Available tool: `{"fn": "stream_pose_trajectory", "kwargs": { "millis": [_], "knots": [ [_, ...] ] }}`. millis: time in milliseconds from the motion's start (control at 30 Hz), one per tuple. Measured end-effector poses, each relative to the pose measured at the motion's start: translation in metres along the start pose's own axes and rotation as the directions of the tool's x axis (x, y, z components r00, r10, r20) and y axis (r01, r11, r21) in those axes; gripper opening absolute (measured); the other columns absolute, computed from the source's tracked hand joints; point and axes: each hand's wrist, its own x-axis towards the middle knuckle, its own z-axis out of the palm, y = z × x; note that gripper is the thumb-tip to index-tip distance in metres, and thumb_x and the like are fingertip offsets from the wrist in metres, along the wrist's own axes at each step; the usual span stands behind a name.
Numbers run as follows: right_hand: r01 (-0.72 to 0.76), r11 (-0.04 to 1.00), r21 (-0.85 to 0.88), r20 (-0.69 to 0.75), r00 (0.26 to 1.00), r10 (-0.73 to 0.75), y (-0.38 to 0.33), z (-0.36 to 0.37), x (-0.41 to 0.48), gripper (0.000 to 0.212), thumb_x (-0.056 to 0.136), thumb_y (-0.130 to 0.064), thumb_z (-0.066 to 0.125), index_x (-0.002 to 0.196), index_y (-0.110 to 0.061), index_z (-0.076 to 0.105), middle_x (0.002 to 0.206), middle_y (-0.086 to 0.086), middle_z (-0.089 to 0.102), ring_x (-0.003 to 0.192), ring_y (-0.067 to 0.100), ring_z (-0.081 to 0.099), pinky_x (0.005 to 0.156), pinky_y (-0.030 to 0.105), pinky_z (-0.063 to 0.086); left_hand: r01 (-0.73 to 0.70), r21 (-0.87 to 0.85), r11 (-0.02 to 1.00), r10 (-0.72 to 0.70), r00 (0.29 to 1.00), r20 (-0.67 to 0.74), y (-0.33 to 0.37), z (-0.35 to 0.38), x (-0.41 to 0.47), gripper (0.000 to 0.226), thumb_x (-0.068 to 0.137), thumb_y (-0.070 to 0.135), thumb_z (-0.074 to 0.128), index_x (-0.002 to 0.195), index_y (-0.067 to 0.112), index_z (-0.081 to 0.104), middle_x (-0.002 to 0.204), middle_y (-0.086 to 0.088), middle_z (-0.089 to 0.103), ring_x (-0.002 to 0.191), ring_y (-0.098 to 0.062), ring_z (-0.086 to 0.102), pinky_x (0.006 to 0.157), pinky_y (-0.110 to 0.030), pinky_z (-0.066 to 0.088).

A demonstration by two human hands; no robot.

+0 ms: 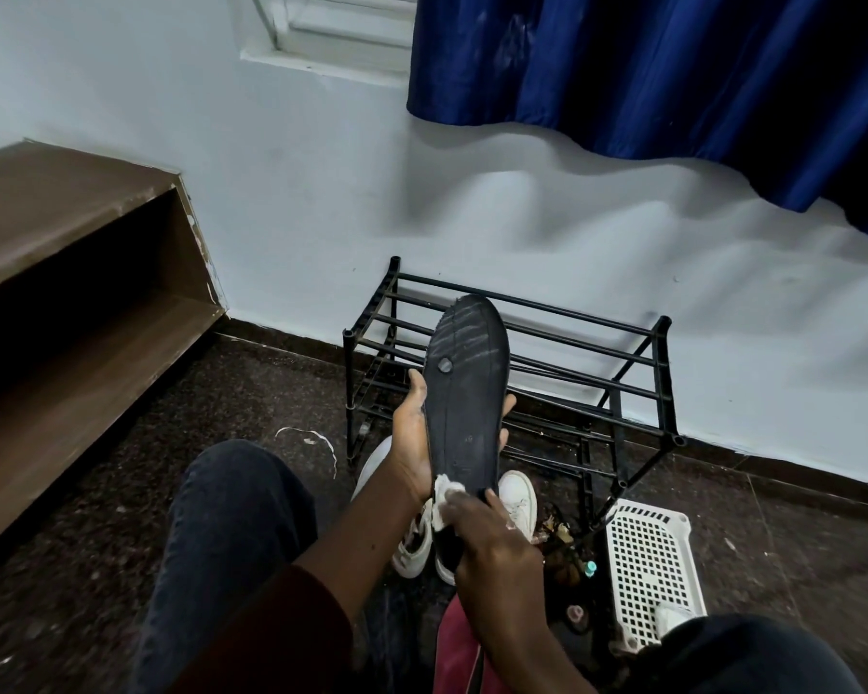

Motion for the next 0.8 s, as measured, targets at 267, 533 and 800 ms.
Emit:
{"fn": "stream_pose_trajectory", "kwargs": {
  "millis": [267, 533, 800],
  "knots": [
    [-0.031, 0.976, -0.218, -0.057, 0.998, 0.019, 0.017, 0.002, 0.036, 0.039, 0.060, 0.009, 0.064, 0.093, -0.010, 0.072, 0.101, 0.005, 0.071, 0.089, 0.023, 0.069, 0.081, 0.033, 0.053, 0.052, 0.087, 0.995, -0.048, 0.998, -0.044, -0.005, 0.006, 0.000, 0.092, 0.081, 0.075, 0.031, 0.139, 0.005, 0.045, 0.136, -0.020, 0.049, 0.117, -0.034, 0.054, 0.098, -0.044, 0.044],
    [-0.111, 0.915, -0.387, -0.041, 0.994, 0.103, 0.016, -0.001, 0.053, 0.026, 0.067, -0.001, 0.063, 0.090, -0.007, 0.073, 0.096, 0.006, 0.072, 0.081, 0.028, 0.070, 0.060, 0.034, 0.056, 0.043, 0.180, 0.983, -0.026, 0.995, -0.097, -0.006, 0.012, 0.003, 0.085, 0.079, 0.071, 0.035, 0.127, 0.004, 0.057, 0.123, -0.017, 0.060, 0.112, -0.030, 0.058, 0.097, -0.041, 0.044],
    [0.063, 0.952, -0.298, 0.032, 0.998, -0.056, 0.009, 0.004, 0.004, 0.032, 0.070, 0.000, 0.047, 0.088, -0.004, 0.074, 0.095, 0.009, 0.072, 0.075, 0.022, 0.071, 0.076, 0.036, 0.055, -0.024, 0.034, 0.999, 0.027, 0.995, -0.091, 0.000, -0.003, 0.001, 0.091, 0.081, 0.077, 0.028, 0.136, 0.007, 0.047, 0.131, -0.013, 0.056, 0.113, -0.027, 0.058, 0.089, -0.040, 0.050]
  ]
}}
